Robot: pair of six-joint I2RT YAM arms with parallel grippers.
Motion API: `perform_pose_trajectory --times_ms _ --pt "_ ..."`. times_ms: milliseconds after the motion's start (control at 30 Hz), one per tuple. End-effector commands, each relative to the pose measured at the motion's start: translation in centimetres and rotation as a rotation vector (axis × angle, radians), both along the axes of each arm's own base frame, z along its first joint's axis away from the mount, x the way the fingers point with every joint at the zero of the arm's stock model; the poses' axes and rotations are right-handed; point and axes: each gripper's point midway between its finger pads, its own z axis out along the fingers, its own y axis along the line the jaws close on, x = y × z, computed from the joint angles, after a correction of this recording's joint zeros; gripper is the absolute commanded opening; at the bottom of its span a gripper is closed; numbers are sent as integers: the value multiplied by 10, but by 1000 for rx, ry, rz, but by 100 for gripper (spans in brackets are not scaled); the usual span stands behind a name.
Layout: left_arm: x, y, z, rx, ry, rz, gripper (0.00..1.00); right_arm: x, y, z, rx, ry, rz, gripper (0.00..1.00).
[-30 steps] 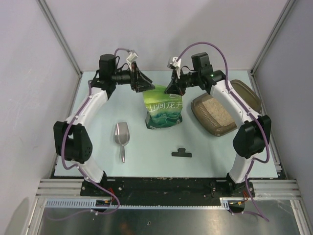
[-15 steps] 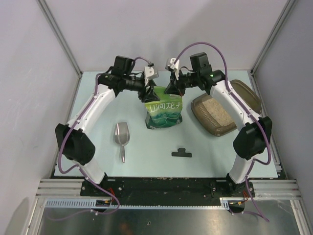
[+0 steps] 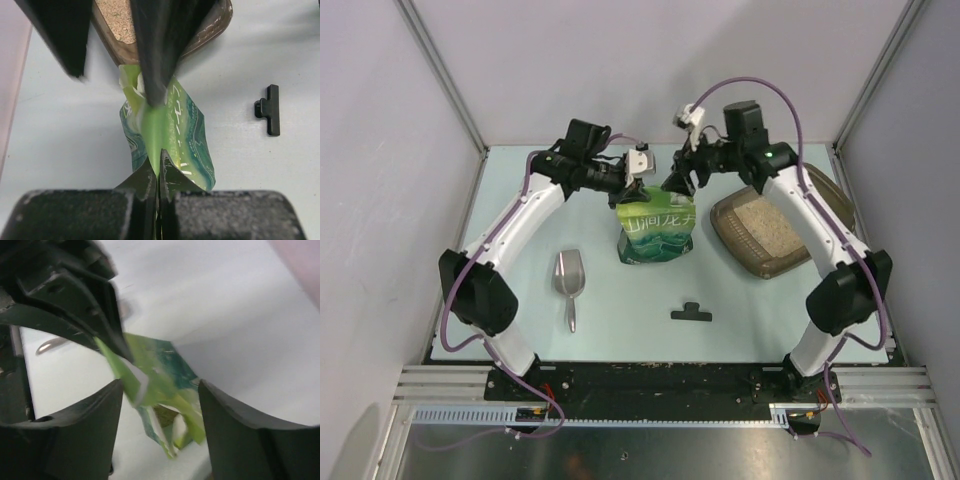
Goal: Fill the litter box with clean litter
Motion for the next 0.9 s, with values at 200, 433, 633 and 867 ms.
perform_pose_trajectory --times_ms 200,433,633,867 --pt "-25 -3 36 -59 -29 -41 0 27 -57 18 -52 86 -478 84" --pt "-27 -1 39 -64 -29 -27 0 12 -56 -29 -121 228 -481 87" --pt "-29 0 39 -65 -31 -27 0 8 -53 -45 -130 293 -495 88" --pt "-31 0 39 -67 -31 -24 0 12 -48 -68 -150 404 -593 89"
